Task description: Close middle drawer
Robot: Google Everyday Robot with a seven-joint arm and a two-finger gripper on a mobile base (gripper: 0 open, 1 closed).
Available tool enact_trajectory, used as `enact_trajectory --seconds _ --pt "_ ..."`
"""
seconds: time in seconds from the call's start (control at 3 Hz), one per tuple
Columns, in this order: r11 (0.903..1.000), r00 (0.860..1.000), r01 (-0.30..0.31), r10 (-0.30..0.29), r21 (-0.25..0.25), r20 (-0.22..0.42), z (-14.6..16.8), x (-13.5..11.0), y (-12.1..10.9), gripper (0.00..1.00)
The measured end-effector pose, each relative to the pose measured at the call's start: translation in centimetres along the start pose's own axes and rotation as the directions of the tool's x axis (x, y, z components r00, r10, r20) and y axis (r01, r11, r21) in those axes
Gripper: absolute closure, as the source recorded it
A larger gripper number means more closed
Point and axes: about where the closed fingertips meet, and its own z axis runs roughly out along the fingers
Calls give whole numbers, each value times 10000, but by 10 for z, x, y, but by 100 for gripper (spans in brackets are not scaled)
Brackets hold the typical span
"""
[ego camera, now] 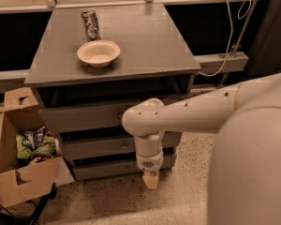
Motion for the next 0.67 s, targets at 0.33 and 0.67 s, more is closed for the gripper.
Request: enact_trajectory --seconds 0.33,0.67 --pt "9922 9983 -135 202 1237 -537 -56 42 20 100" --pt "9285 9914 -1297 1281 3481 278 -130 89 37 100"
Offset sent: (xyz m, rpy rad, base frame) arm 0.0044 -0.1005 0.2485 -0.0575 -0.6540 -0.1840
